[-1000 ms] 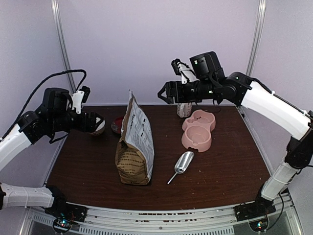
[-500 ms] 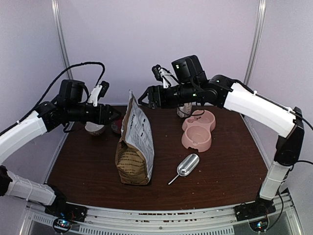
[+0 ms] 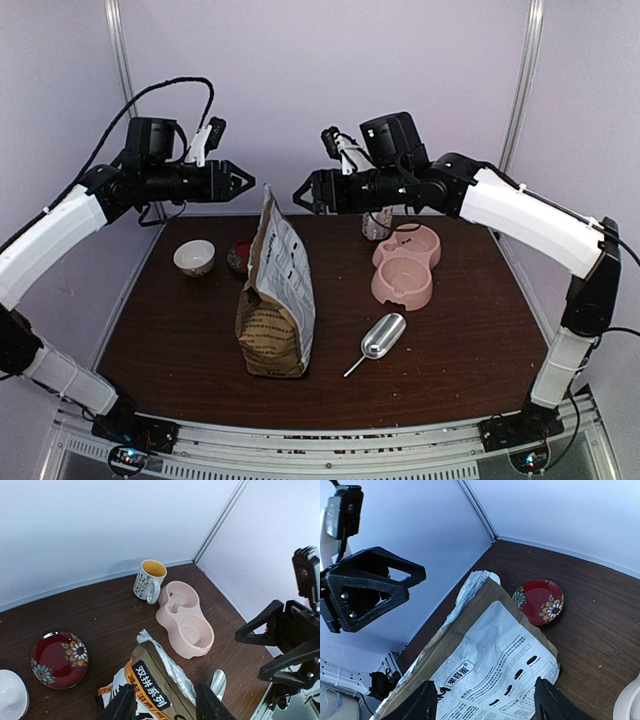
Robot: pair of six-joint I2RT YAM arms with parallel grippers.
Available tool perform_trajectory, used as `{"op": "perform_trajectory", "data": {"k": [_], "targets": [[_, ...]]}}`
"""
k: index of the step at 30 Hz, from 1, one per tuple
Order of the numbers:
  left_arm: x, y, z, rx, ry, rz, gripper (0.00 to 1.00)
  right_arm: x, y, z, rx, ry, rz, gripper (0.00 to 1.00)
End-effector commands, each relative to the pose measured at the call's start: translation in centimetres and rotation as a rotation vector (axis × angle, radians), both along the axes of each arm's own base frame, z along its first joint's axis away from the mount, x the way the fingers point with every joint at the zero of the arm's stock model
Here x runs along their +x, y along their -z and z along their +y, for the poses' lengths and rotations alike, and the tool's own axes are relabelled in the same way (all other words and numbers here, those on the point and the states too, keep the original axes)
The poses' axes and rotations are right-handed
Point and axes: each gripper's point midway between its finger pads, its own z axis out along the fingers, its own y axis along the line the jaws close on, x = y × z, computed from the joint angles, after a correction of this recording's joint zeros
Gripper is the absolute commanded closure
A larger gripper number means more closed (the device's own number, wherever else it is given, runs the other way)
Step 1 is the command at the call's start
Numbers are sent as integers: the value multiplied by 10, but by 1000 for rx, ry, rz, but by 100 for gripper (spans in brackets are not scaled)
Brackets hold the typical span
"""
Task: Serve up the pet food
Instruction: Open the seal of the pet food bag.
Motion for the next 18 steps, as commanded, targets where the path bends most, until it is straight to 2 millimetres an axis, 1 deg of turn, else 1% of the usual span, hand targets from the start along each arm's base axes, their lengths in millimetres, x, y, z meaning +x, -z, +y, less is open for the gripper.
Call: {"op": "perform_trajectory", "data": {"k": [1,3,7,11,18], "targets": [[10,1,-10,-18,37,35,58,-1,-21,-19,20,29,-71,32],[18,5,-11,-16,28,57,60,1,-13,-23,21,38,-64,32],[26,6,-19,-24,48,83,65,3,-5,-27,39,38,-55,32],[26,6,-24,-46,69,103,68,6,3,-27,42,23,-36,32],[24,11,-29,-65,90,144,71,11,9,-27,41,11,-28,32]]}}
